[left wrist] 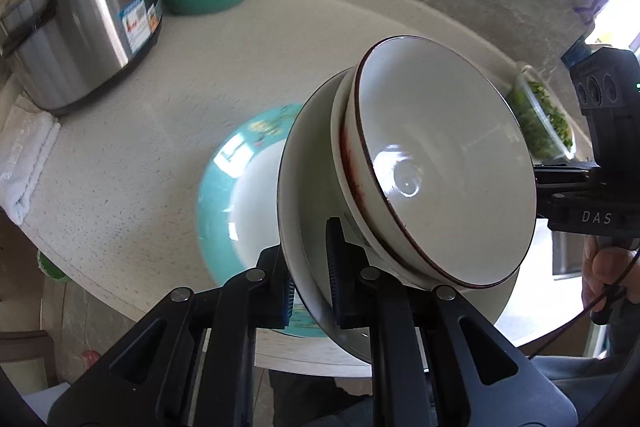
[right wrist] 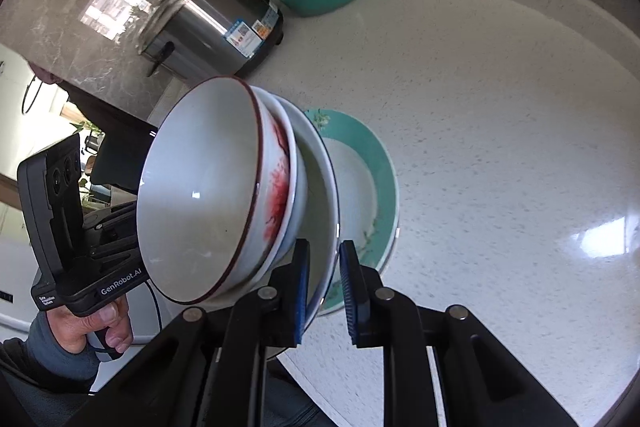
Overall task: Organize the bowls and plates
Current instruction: 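Lift the nested bowl stack with both grippers and lower it onto the teal plates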
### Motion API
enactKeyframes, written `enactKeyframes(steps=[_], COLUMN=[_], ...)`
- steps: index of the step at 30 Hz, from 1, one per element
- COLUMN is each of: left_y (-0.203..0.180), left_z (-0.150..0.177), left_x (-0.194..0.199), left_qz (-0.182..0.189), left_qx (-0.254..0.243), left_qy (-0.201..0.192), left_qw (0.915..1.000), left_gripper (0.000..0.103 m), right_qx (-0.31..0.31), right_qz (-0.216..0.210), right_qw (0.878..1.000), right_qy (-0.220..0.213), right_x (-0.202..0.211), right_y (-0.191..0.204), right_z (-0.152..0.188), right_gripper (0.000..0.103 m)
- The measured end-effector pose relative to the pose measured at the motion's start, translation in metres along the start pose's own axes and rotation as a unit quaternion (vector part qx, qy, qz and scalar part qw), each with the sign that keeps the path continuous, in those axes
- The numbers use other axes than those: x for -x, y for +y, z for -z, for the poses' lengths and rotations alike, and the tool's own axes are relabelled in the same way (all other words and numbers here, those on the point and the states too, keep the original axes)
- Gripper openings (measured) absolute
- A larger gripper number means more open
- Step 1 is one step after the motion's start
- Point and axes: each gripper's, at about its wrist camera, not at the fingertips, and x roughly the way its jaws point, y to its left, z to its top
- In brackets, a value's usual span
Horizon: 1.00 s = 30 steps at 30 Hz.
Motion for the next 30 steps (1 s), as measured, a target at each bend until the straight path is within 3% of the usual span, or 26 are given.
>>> enactKeyframes(steps=[10, 30], left_y=[0.045, 0.059], left_z=[0.009, -0.001], left_x=[-0.044, -0.073], left_qz=[0.015, 0.022], left_qx=[-0.025, -0.06], left_qy=[0.035, 0.039], left_qw=[0.9989, 0.9972], left_gripper=[0.011, 0.012], right_qx=[-0.034, -0.06], right_qz=[0.03, 0.046], right_qw=[0.999, 0.997], right_qy=[0.014, 0.002], right_x=[-0.044, -0.061], right_y=[-0.001, -0.005], right_z=[-0.005, 0.0], right_gripper=[0.019, 0.019])
